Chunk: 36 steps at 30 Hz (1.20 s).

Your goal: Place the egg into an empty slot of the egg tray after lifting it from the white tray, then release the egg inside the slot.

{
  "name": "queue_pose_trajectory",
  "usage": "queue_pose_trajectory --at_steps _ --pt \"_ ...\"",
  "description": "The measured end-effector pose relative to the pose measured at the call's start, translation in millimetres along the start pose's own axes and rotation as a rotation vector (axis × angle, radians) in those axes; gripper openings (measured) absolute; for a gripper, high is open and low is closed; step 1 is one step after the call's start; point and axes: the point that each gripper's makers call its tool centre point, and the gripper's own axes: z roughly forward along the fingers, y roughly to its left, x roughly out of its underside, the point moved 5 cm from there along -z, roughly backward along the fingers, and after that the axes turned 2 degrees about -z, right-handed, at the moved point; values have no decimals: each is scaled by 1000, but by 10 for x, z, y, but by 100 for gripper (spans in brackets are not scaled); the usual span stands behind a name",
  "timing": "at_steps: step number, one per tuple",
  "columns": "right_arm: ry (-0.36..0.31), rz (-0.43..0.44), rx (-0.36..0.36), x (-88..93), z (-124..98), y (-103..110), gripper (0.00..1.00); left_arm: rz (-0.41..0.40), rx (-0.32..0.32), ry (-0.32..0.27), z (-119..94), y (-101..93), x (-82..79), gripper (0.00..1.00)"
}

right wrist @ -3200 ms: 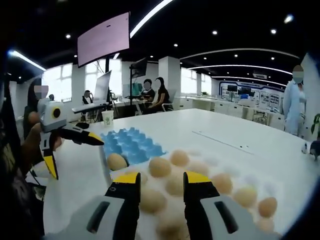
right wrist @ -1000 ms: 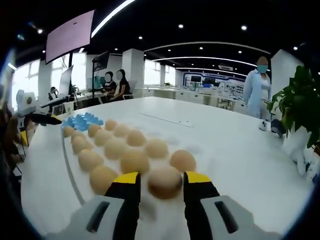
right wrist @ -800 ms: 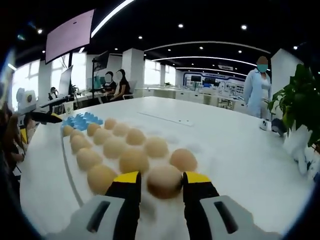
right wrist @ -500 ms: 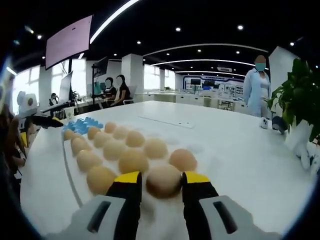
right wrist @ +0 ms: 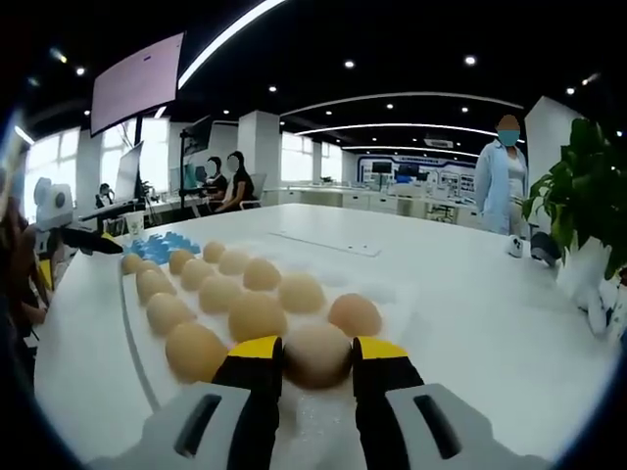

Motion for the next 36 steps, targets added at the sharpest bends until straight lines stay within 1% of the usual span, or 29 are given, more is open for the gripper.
queue_pose_trajectory --at_steps 6,8,16,21,29,32,36 --pt "6 -5 -2 -3 -6 13 29 -21 -1 -6 -5 0 22 96" --pt "9 7 -6 -4 -8 12 29 -26 -6 -5 -13 11 32 96" --pt "16 12 -9 -6 1 3 29 -34 -8 -6 -6 16 32 95" --pt "13 33 -17 -9 4 -9 29 -35 -12 -1 -11 31 47 95" --pt "23 32 -16 -13 19 -19 29 -45 -24 -9 -70 57 53 95" --pt "20 39 -17 -12 21 -25 29 -43 -27 -1 -64 52 61 95" --pt "20 45 -19 -17 19 -34 29 -42 -23 -4 -55 45 50 94"
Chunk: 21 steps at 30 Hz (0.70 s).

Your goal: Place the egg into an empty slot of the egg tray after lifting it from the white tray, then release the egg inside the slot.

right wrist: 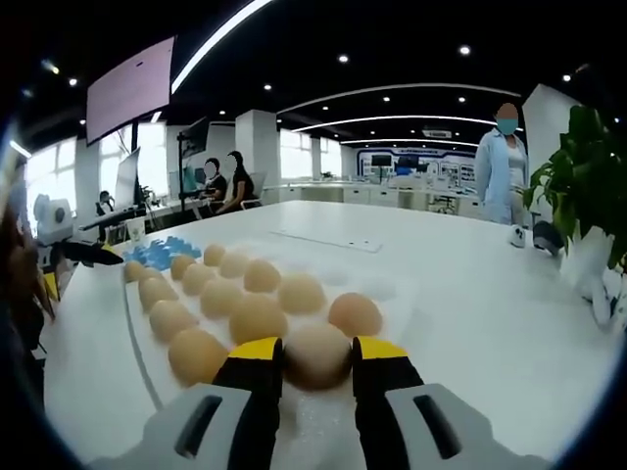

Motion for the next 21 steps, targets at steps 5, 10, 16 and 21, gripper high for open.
queue_pose_trajectory --at_steps 5,10,16,21 --pt "-1 5 1 -5 -3 -5 29 0 0 2 -4 1 4 94" --pt "4 4 1 -13 -1 -5 29 -3 -4 -3 -36 22 -5 94" --pt "-7 -6 3 -102 -25 2 29 -6 -14 -11 -59 50 -17 94" --pt "-24 -19 0 -201 -38 22 29 -4 -15 -13 -51 53 -27 94"
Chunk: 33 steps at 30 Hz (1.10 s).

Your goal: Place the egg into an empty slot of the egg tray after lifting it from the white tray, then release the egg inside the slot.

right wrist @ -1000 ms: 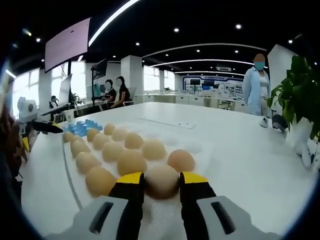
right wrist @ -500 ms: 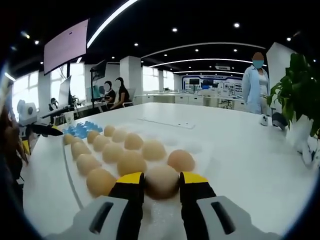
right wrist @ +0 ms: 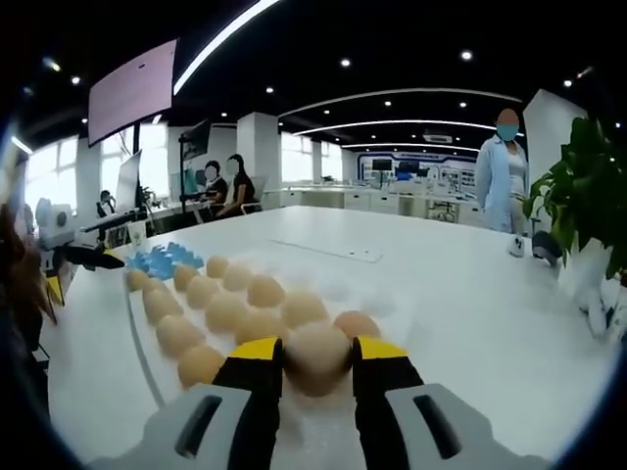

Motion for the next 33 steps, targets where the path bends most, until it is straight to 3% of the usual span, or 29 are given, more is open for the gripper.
queue_pose_trajectory --at_steps 33 --pt "-30 -38 -33 -275 80 148 29 4 -5 9 -4 -10 20 94"
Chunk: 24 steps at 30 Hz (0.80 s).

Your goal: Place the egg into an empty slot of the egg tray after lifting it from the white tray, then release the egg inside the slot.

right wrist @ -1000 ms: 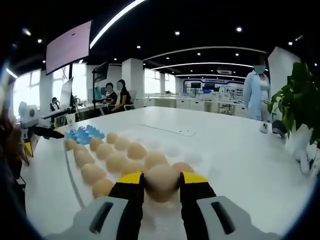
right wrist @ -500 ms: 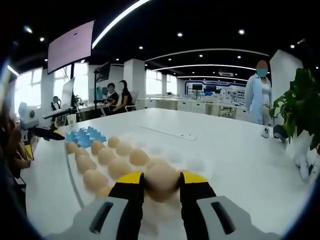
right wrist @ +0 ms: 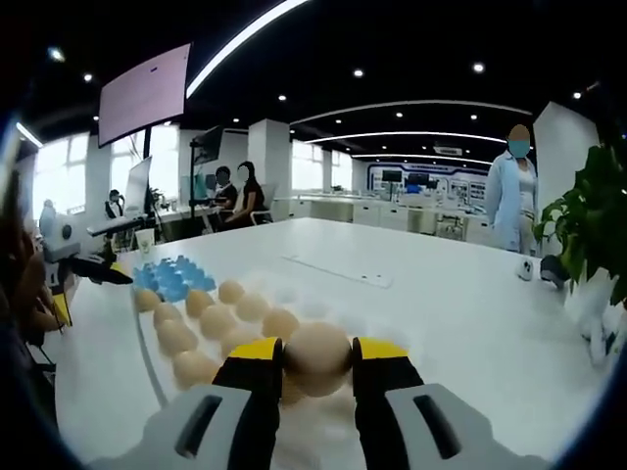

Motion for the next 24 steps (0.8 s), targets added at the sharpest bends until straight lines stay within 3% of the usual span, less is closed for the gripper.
queue_pose_trajectory --at_steps 24 --pt "-8 -18 -39 -158 137 159 29 -12 -19 -6 -49 54 13 93"
